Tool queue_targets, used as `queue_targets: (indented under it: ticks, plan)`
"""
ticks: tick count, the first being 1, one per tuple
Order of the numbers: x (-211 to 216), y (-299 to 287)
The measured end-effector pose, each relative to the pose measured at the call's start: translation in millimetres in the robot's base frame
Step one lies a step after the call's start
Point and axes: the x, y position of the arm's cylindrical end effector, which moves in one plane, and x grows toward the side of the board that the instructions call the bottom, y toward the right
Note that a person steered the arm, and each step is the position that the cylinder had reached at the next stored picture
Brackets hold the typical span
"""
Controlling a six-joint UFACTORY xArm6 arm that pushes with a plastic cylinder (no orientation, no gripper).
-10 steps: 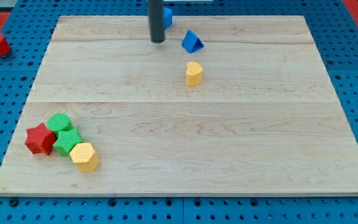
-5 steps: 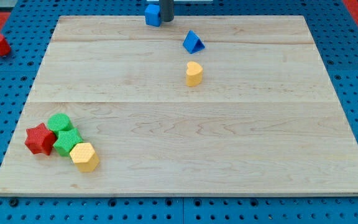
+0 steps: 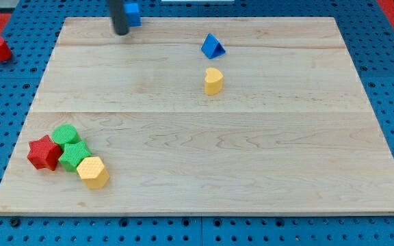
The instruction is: Move blue cube to the top left of the board
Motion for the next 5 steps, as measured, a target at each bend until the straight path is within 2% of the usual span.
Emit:
queue_targets:
  ticks: [1,3,4,5]
  plan:
    - [-26.2,57.6]
    - [-27.8,47.2]
    - [-28.0,13.7]
    - [-1.8,-45.1]
